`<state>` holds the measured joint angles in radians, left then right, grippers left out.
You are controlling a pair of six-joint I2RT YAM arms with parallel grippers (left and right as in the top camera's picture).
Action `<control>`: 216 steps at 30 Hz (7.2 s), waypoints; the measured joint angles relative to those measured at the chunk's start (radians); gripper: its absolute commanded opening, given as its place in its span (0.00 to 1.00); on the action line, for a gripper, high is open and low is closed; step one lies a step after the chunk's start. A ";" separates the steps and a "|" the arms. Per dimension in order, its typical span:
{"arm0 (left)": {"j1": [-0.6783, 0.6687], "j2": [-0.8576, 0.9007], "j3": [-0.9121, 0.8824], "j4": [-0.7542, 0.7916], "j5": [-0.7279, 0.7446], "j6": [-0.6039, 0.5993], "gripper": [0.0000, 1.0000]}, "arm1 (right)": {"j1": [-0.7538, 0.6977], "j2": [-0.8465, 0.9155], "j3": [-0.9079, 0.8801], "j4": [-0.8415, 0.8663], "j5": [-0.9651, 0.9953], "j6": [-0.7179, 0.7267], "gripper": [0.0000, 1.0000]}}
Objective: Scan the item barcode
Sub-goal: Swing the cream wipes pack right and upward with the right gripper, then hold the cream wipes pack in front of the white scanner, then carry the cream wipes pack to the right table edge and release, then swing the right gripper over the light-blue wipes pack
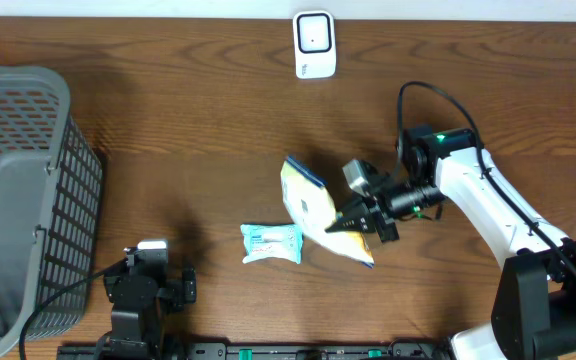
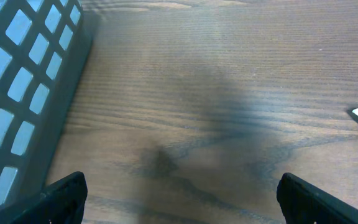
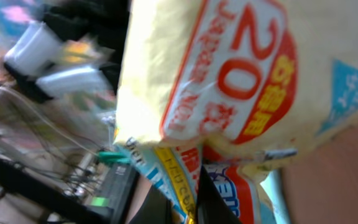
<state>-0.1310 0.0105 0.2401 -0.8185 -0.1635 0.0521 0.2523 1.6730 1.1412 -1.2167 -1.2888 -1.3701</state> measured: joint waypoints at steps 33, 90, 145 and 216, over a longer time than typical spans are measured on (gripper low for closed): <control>0.000 0.000 0.000 0.000 0.000 0.000 0.98 | 0.068 0.335 0.669 0.277 1.030 1.279 0.01; 0.000 0.000 0.000 0.000 0.000 0.000 0.98 | 0.163 0.958 1.680 -0.206 1.336 1.286 0.01; 0.000 0.000 0.000 0.000 0.000 0.000 0.98 | -0.827 0.781 1.159 0.119 1.281 1.434 0.01; 0.000 0.000 0.000 0.000 0.000 0.000 0.98 | 0.494 0.136 0.568 -0.117 1.168 1.415 0.99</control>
<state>-0.1310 0.0105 0.2401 -0.8185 -0.1635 0.0525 0.7460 1.8091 1.7088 -1.3342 -0.1211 0.0444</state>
